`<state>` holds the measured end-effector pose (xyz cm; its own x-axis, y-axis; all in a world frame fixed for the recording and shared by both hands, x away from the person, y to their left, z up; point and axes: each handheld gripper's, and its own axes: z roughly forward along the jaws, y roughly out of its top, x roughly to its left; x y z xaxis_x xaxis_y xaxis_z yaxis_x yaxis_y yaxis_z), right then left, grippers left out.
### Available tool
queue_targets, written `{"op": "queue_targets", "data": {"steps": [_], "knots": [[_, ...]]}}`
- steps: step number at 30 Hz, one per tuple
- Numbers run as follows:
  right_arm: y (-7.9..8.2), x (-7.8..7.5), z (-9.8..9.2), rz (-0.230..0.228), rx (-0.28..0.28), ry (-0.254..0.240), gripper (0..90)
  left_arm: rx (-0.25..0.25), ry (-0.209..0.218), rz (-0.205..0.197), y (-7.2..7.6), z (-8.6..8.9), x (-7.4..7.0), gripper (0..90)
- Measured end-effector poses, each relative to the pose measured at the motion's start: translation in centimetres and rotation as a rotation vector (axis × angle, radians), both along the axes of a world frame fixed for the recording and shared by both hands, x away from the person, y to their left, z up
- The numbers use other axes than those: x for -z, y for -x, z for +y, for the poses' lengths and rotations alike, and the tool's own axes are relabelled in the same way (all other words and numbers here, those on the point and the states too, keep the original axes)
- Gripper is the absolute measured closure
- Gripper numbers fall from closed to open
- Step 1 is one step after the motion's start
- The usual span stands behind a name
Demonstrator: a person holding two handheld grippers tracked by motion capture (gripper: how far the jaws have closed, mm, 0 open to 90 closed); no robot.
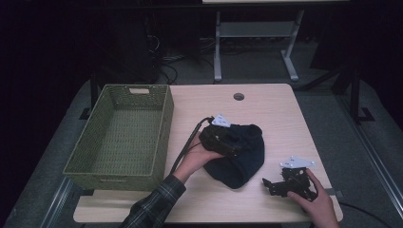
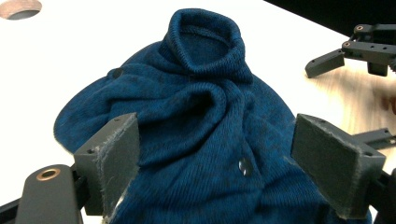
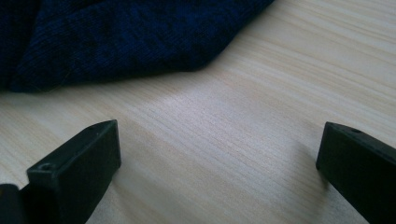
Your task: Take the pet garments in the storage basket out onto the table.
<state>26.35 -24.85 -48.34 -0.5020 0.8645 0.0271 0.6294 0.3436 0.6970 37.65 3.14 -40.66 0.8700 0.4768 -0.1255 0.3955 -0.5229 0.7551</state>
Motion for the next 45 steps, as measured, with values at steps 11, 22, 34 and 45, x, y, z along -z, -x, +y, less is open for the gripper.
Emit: {"op": "queue_targets", "data": {"steps": [11,22,34,45], "knots": [[0.0,0.0,0.0,0.000,0.000,0.000,0.0,-0.035,0.013,-0.018,2.1,2.8,-0.5,15.0],[0.0,0.0,0.0,0.000,0.000,-0.001,0.0,-0.074,0.006,-0.027,4.9,5.5,1.0,14.3],[0.0,0.0,0.0,0.000,-0.001,0.000,0.0,-0.106,-0.076,0.002,7.5,7.2,3.8,13.2],[0.0,0.0,0.0,0.000,-0.001,0.000,0.0,-0.114,-0.174,0.015,8.3,7.7,6.2,13.0]]}}
